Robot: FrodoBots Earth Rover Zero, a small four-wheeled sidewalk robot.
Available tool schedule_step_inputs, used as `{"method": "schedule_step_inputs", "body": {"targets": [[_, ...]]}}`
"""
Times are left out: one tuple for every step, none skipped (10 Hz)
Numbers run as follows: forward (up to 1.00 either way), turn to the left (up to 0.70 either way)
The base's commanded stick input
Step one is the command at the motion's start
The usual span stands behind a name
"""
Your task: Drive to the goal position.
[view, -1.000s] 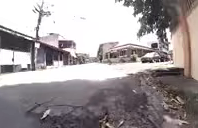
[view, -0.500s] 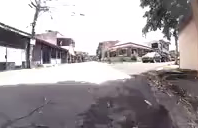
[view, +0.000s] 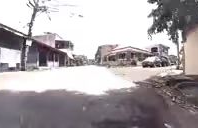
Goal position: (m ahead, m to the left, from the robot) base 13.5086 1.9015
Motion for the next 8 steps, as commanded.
{"method": "schedule_step_inputs", "body": {"targets": [[1.00,0.00],[1.00,0.00],[1.00,0.00],[1.00,0.00],[1.00,0.00],[1.00,0.00],[1.00,0.00],[1.00,0.00]]}}
